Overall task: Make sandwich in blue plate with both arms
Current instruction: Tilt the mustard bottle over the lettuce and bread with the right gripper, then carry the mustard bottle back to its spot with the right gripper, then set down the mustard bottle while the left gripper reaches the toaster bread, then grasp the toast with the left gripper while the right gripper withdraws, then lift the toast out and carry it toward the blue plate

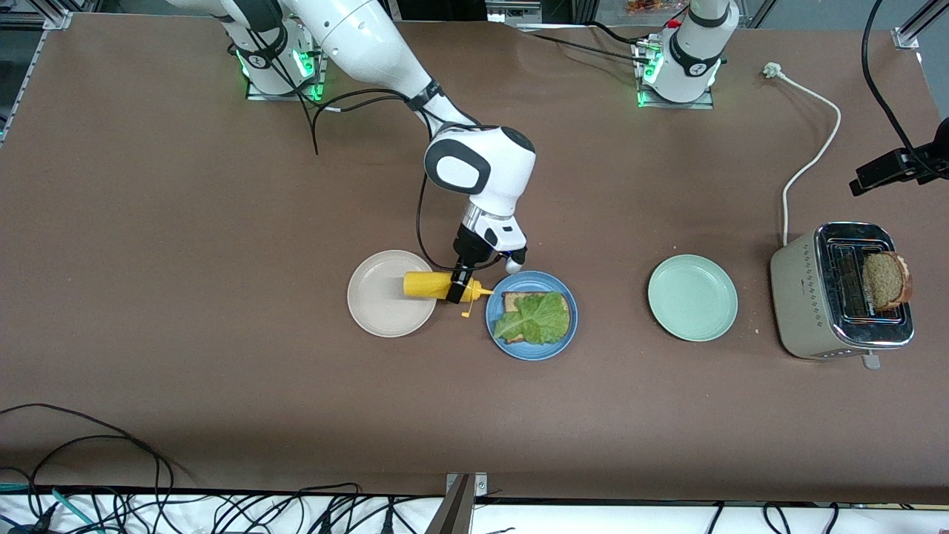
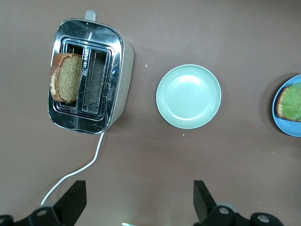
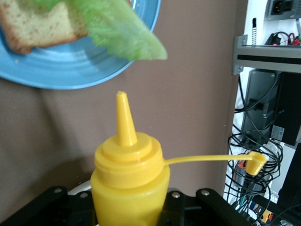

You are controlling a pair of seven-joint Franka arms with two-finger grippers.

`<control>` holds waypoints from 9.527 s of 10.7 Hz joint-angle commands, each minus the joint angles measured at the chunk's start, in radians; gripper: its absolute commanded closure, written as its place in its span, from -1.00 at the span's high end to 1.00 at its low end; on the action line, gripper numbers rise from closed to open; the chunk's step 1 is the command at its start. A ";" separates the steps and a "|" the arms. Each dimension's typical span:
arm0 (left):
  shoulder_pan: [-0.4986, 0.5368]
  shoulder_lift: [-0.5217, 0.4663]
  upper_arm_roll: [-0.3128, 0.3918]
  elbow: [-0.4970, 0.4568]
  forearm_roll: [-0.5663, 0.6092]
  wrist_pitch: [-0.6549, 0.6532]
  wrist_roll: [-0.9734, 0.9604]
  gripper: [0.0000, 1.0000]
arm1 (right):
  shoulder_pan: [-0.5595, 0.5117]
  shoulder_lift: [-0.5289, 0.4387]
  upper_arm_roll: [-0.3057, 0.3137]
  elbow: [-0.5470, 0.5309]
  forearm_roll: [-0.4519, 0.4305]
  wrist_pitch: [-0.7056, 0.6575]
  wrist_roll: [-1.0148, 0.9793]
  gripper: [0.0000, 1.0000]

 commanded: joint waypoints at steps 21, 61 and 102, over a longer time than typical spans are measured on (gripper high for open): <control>0.001 -0.002 -0.006 0.000 0.006 -0.009 -0.005 1.00 | -0.025 -0.190 -0.077 0.174 0.483 -0.201 -0.368 -1.00; 0.296 0.422 -0.004 0.011 0.152 0.343 0.501 -0.25 | -0.723 -0.033 -0.474 -0.417 2.193 -0.878 -2.581 1.00; -0.003 0.374 -0.132 0.040 -0.400 0.125 0.366 -1.00 | -0.817 -0.884 0.061 -0.399 0.783 -0.451 -0.060 1.00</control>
